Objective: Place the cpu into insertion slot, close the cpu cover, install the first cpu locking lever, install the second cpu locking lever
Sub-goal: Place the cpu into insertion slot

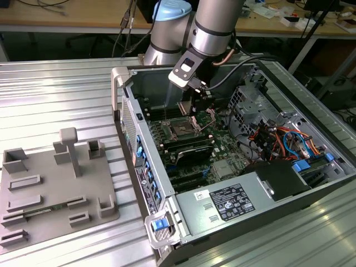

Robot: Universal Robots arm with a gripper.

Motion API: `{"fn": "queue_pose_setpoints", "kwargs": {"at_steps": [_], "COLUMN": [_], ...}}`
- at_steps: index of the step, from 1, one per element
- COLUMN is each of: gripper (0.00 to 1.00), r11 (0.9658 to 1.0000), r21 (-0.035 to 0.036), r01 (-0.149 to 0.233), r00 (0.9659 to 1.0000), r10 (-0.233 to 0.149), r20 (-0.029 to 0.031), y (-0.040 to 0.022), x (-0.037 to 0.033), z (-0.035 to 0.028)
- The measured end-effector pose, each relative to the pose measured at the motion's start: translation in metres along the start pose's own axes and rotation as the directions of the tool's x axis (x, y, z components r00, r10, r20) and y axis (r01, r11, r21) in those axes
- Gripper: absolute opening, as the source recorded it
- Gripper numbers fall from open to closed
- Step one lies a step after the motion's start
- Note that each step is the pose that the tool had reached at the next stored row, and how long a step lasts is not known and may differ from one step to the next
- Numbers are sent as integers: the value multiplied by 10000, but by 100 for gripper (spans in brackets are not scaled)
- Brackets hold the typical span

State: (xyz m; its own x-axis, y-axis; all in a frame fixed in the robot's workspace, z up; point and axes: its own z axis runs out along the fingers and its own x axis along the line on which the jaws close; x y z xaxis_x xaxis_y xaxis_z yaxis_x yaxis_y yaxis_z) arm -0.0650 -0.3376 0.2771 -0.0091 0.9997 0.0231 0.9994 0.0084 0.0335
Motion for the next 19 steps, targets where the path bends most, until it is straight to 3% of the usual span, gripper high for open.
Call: {"fn": "queue_pose_setpoints", "kwargs": {"at_steps": [7, 15, 17, 18, 19], "gripper": [55, 55, 55, 55, 55], "r11": [10000, 10000, 9998, 9998, 9998], "r21": [-1, 1, 5, 6, 6], "r01": [0, 52, 183, 194, 195], "r00": [10000, 10000, 9998, 9998, 9998], "r10": [0, -52, -183, -194, -195], "r20": [-2, -1, 3, 3, 4], "y": [0, -6, -19, -27, -29], "x": [0, -4, -5, -7, -8], "z": [13, 165, 422, 519, 539]}}
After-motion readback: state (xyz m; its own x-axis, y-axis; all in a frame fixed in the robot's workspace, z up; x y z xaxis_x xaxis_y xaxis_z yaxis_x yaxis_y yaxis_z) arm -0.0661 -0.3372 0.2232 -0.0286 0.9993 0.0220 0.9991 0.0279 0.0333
